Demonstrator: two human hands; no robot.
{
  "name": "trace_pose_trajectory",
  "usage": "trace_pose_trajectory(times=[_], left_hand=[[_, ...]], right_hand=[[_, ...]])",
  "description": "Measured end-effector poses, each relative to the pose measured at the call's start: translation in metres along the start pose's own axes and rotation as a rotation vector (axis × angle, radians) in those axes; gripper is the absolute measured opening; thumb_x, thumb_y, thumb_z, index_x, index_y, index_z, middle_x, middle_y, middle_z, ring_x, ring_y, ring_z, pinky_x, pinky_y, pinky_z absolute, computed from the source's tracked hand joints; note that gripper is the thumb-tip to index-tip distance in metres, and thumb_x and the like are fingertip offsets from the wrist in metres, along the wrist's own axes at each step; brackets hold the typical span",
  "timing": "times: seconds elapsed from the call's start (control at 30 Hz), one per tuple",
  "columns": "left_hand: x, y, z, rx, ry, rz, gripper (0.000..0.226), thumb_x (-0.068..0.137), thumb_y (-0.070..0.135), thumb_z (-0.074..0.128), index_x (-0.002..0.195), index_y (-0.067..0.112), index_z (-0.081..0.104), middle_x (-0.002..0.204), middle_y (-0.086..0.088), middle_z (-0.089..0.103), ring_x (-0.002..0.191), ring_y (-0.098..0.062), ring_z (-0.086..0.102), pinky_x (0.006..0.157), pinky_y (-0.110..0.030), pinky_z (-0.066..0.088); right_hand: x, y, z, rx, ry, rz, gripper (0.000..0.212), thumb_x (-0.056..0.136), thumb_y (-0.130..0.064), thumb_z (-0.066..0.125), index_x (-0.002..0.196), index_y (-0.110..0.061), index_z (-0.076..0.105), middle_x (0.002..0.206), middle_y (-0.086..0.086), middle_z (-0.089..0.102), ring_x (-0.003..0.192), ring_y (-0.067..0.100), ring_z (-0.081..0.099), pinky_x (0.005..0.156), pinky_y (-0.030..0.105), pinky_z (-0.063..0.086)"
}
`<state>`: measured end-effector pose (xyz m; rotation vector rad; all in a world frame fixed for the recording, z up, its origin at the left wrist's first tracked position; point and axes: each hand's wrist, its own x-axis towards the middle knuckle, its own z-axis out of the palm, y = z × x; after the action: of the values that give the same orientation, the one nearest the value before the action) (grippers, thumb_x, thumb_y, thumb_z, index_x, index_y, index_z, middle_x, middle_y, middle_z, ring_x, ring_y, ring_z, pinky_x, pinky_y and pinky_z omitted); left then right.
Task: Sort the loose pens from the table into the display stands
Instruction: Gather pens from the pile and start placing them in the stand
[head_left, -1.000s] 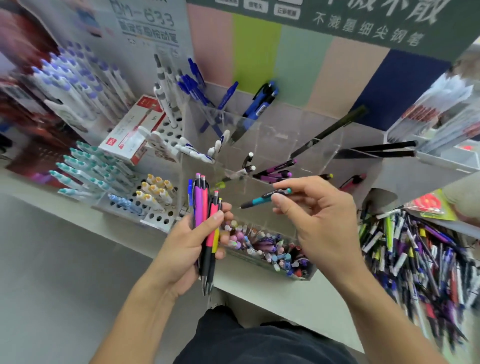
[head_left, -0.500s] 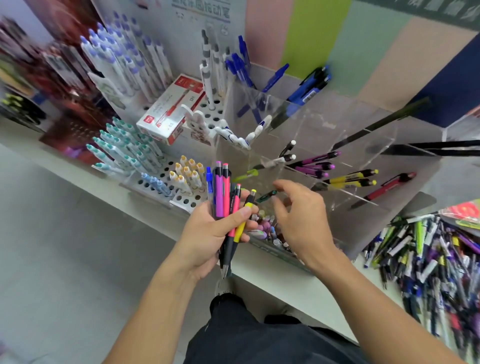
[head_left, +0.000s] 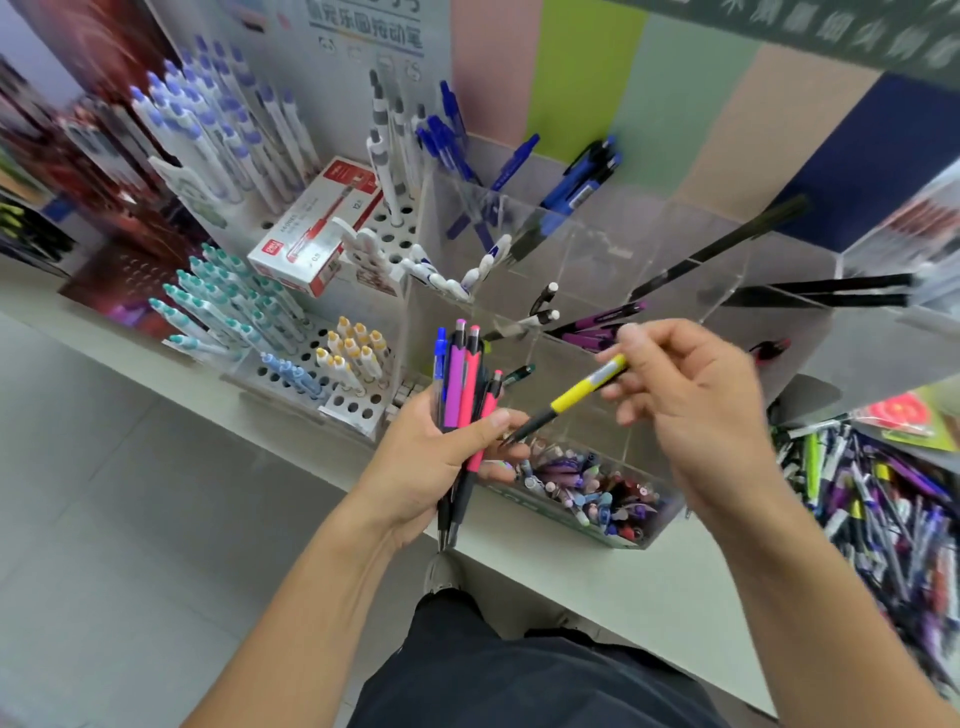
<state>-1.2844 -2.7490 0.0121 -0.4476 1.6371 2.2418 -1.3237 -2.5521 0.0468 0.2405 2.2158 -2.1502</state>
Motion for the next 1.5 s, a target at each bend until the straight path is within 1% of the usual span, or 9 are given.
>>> trace_pose_trajectory(times=[0.37,0.63,0.83,0.93,1.07,1.2,1.3,1.4,1.5], left_hand=[[0.01,-0.016,0.006,-0.054,0.248,0.006,0.009,0.098,0.004,0.059,0.106,0.003,0.062,0.081,-0.017,0.061,0.053,-0.014,0.052,0.044,-0.021,0.043],[0.002,-0.018,-0.008,-0.211,0.341,0.036,0.007,0.098,0.001,0.058,0.104,0.0,0.06,0.088,-0.016,0.073,0.056,-0.012,0.058,0.046,-0.02,0.047],[-0.002,-0.003,0.01,-0.17,0.088,0.015,0.038,0.083,0.014,0.069,0.114,-0.007,0.064,0.088,-0.011,0.074,0.063,-0.016,0.065,0.05,-0.02,0.05],[-0.001,0.007,0.034,-0.142,-0.057,0.035,0.025,0.078,0.017,0.071,0.1,0.007,0.075,0.091,-0.01,0.075,0.064,-0.018,0.064,0.05,-0.021,0.051],[0.002,0.01,0.056,-0.112,-0.131,0.01,0.026,0.075,0.017,0.074,0.1,0.013,0.071,0.104,-0.011,0.076,0.067,-0.021,0.064,0.05,-0.023,0.051],[0.001,0.008,0.064,-0.055,-0.166,-0.008,0.038,0.073,0.013,0.075,0.109,0.005,0.066,0.1,-0.01,0.076,0.067,-0.019,0.068,0.052,-0.023,0.052],[-0.001,0.007,0.065,-0.053,-0.173,-0.008,0.037,0.072,0.013,0.076,0.106,0.004,0.067,0.095,-0.011,0.075,0.066,-0.019,0.068,0.052,-0.022,0.052],[0.0,0.008,0.064,-0.059,-0.179,-0.007,0.04,0.073,0.013,0.075,0.11,0.001,0.064,0.094,-0.012,0.075,0.065,-0.019,0.068,0.052,-0.022,0.053],[-0.001,0.007,0.064,-0.017,-0.208,0.011,0.037,0.07,0.013,0.076,0.104,0.003,0.064,0.089,-0.015,0.076,0.062,-0.019,0.068,0.051,-0.022,0.053]], right_hand=[[-0.012,0.051,0.0,-0.665,0.061,-0.461,0.01,0.084,-0.013,0.081,0.094,-0.013,0.08,0.087,-0.003,0.07,0.076,0.005,0.066,0.072,0.024,0.059],[-0.019,0.04,-0.002,-0.61,0.121,-0.564,0.006,0.086,-0.015,0.08,0.091,-0.011,0.079,0.085,-0.003,0.071,0.077,0.009,0.067,0.069,0.03,0.057],[-0.031,-0.003,-0.042,-0.407,0.384,-0.611,0.006,0.092,-0.019,0.076,0.096,-0.015,0.074,0.087,0.008,0.071,0.071,0.027,0.07,0.063,0.039,0.056],[-0.025,-0.022,-0.072,-0.379,0.49,-0.595,0.011,0.094,-0.025,0.074,0.099,-0.016,0.073,0.092,0.009,0.072,0.07,0.024,0.071,0.066,0.038,0.057],[-0.006,-0.013,-0.073,-0.516,0.355,-0.427,0.013,0.086,-0.014,0.08,0.097,-0.016,0.075,0.085,-0.004,0.074,0.075,0.01,0.072,0.072,0.029,0.061],[0.013,0.006,-0.06,-0.72,0.22,-0.388,0.01,0.081,-0.013,0.082,0.091,-0.014,0.08,0.082,-0.003,0.075,0.072,0.012,0.069,0.075,0.041,0.059],[0.013,0.009,-0.056,-0.87,0.108,-0.435,0.014,0.085,-0.009,0.078,0.098,-0.013,0.081,0.105,0.005,0.075,0.095,0.024,0.067,0.088,0.05,0.056],[-0.003,-0.005,-0.052,-0.824,0.148,-0.505,0.015,0.094,-0.02,0.07,0.106,-0.016,0.078,0.102,-0.003,0.073,0.094,0.016,0.065,0.085,0.033,0.054],[-0.014,-0.022,-0.043,-0.517,-0.048,-0.188,0.017,0.09,-0.036,0.071,0.099,-0.023,0.077,0.081,-0.013,0.072,0.07,0.002,0.062,0.064,0.019,0.047]])
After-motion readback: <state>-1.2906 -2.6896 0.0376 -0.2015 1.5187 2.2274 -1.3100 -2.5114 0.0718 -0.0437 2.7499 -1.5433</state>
